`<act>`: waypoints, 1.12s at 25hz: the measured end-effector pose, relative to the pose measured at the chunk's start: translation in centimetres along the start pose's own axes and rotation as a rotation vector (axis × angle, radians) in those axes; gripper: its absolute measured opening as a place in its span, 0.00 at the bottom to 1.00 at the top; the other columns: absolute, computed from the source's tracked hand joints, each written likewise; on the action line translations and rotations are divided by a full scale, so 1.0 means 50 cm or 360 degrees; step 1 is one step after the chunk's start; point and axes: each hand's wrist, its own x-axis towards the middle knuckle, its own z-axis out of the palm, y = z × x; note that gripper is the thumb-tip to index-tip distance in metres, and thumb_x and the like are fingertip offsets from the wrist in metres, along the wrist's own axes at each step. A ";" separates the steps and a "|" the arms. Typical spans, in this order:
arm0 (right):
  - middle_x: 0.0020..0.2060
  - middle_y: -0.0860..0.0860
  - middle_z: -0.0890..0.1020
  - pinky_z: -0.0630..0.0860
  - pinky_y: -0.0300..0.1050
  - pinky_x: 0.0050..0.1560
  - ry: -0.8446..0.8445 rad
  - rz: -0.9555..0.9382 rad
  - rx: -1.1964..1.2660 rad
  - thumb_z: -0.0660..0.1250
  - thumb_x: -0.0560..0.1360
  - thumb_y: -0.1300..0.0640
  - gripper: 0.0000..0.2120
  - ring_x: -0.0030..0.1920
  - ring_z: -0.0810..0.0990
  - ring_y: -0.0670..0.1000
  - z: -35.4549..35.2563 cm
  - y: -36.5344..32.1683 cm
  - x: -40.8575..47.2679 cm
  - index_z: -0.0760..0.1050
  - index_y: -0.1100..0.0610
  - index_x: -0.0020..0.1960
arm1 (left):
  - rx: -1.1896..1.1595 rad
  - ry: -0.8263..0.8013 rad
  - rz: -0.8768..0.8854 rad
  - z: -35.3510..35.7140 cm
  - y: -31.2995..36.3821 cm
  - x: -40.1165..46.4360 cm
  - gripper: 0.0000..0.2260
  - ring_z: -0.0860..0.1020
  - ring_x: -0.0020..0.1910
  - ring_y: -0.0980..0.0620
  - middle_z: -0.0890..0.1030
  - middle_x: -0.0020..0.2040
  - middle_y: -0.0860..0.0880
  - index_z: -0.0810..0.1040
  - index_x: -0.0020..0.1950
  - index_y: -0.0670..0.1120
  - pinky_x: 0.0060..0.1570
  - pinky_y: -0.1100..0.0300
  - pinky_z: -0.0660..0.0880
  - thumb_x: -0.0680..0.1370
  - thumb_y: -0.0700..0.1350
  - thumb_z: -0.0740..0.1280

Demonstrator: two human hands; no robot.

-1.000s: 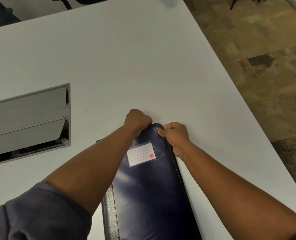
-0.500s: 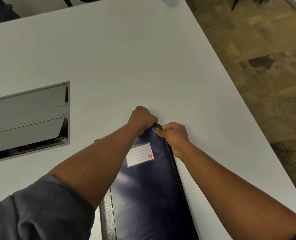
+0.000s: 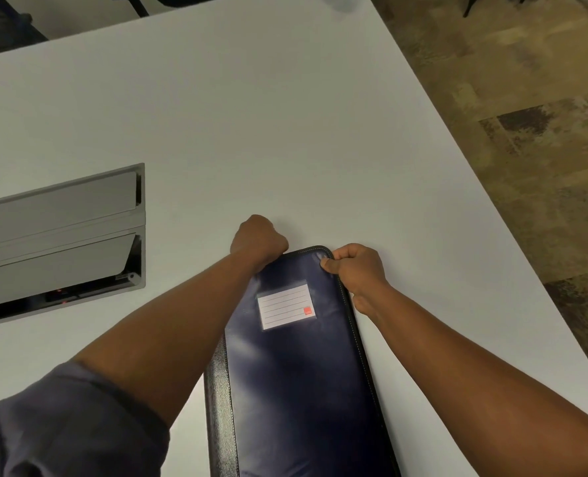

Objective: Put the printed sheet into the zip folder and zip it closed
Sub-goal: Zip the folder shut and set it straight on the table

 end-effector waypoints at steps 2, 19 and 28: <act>0.38 0.50 0.86 0.82 0.46 0.44 0.0001 0.0004 -0.0012 0.80 0.68 0.59 0.07 0.42 0.84 0.51 0.001 0.000 0.001 0.81 0.55 0.40 | -0.0013 0.0009 -0.0023 -0.010 -0.022 -0.002 0.05 0.72 0.27 0.49 0.74 0.29 0.47 0.70 0.32 0.43 0.25 0.65 0.64 0.63 0.36 0.65; 0.40 0.49 0.84 0.76 0.41 0.37 0.0041 -0.0013 -0.0125 0.79 0.70 0.56 0.07 0.40 0.81 0.49 0.010 0.002 0.001 0.81 0.55 0.43 | 0.0100 -0.0006 -0.0091 -0.090 -0.151 -0.028 0.01 0.76 0.35 0.45 0.77 0.34 0.45 0.76 0.37 0.40 0.31 0.61 0.69 0.68 0.37 0.67; 0.40 0.49 0.84 0.78 0.43 0.40 0.0045 -0.0035 -0.0172 0.78 0.71 0.57 0.06 0.41 0.81 0.50 0.009 0.001 0.000 0.80 0.54 0.41 | -0.0079 -0.0099 -0.0018 -0.104 -0.177 -0.030 0.02 0.82 0.42 0.46 0.84 0.39 0.47 0.82 0.37 0.44 0.42 0.53 0.80 0.68 0.42 0.73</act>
